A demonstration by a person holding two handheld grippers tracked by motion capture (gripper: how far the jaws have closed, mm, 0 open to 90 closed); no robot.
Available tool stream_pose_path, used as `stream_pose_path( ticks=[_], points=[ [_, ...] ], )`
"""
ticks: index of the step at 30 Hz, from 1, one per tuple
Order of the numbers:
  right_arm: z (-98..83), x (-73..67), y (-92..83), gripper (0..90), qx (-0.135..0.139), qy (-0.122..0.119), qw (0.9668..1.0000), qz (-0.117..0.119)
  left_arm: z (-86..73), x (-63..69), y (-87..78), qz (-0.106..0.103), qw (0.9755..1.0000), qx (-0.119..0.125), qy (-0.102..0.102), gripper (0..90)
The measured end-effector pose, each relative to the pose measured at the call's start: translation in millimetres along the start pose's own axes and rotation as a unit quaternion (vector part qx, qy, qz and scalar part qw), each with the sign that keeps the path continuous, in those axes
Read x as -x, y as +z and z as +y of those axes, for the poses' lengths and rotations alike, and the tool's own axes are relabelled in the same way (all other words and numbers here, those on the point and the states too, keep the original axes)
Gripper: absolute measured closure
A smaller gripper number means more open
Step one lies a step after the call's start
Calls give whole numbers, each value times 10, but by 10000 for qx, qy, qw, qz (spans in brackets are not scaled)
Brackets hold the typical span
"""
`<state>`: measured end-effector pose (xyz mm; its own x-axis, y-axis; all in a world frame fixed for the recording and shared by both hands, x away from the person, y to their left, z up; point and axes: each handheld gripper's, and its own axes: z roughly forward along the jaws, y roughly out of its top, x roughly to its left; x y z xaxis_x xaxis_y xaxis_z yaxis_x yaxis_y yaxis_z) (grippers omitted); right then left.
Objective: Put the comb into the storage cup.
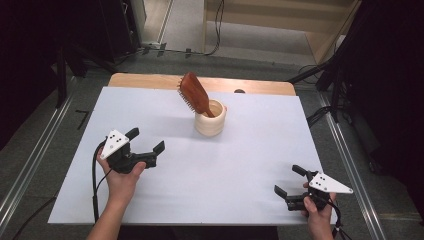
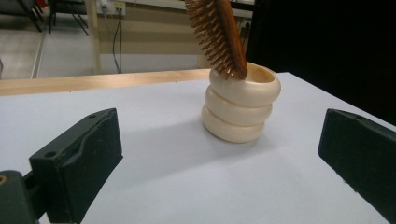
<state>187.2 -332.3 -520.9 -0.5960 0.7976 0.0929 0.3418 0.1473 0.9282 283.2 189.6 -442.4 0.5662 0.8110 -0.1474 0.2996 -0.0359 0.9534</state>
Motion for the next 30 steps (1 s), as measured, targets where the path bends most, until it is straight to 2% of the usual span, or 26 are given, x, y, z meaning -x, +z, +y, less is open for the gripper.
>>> stream_pose_path(
  ticks=[13, 30],
  points=[
    [0, -3, 1, 0, -5, 2, 10000, -19, -157, -84, -229, 146, 9999, -75, 0, 0],
    [-1, -11, 8, 0, 9, -17, 10000, -46, -376, -262, -498, 320, 9993, -193, -45, 0]
  ],
)
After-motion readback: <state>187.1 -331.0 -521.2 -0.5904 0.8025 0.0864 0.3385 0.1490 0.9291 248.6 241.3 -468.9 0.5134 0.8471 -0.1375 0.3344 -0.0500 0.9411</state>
